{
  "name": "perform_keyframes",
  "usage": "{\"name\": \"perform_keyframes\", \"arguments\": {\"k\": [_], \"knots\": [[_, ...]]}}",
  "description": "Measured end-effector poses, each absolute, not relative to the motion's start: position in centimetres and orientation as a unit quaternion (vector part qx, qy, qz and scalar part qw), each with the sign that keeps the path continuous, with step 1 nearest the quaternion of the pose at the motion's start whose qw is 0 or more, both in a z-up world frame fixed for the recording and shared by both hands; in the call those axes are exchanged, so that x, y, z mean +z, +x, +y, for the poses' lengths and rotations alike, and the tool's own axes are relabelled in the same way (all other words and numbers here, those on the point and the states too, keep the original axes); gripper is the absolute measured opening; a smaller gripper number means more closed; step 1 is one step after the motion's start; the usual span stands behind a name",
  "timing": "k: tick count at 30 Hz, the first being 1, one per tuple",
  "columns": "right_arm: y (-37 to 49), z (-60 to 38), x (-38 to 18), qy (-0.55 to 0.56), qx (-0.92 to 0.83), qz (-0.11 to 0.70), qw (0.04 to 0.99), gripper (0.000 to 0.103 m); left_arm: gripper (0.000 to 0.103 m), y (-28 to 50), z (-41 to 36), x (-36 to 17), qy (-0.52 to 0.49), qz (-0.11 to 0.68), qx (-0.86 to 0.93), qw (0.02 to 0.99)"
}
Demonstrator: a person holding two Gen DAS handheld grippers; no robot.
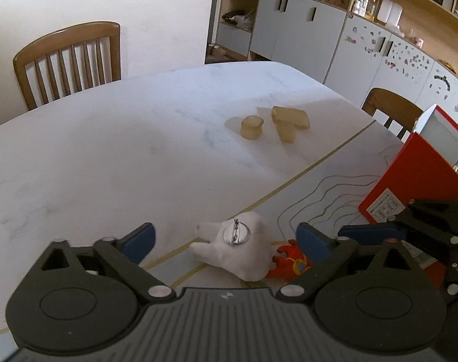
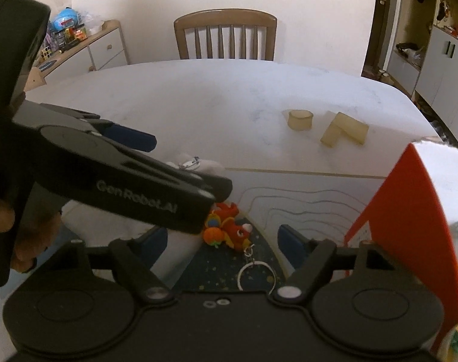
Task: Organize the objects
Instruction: 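Grasp the white plush with left tool while right tool grasps red plush rooster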
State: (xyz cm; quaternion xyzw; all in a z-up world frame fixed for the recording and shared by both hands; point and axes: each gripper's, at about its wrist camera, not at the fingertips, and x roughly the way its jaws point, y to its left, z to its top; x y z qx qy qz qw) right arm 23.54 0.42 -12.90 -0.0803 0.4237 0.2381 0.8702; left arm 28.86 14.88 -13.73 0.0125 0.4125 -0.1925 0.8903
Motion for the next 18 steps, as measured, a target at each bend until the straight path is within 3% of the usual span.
{"name": "perform_keyframes", "arguments": {"k": [2,5,8,11,14,18], "knots": [[23.8,0.4,-13.1,-0.074,0.238,0.426,0.870,0.076,0.090,28.9,14.8,-13.9,0.012,0.414,-0.191,0.890],[24.0,0.6,-13.5,-0.074,0.239,0.428,0.869,0.075,0.089,28.8,14.9,-14.1,0.014,0.412,-0.189,0.891],[24.0,0.8,-13.7,-0.077,0.240,0.424,0.870,0.075,0.069,28.8,14.8,-14.2,0.014,0.411,-0.190,0.892],[24.1,0.9,-13.7,-0.080,0.241,0.421,0.871,0.071,0.066,28.8,14.7,-14.1,0.020,0.409,-0.191,0.892],[24.0,1.1,-13.7,-0.091,0.244,0.417,0.871,0.066,0.057,28.7,14.8,-14.1,0.024,0.406,-0.196,0.892],[23.9,1.4,-13.7,-0.101,0.245,0.411,0.872,0.055,0.055,28.6,14.9,-14.0,0.028,0.406,-0.197,0.892]]}}
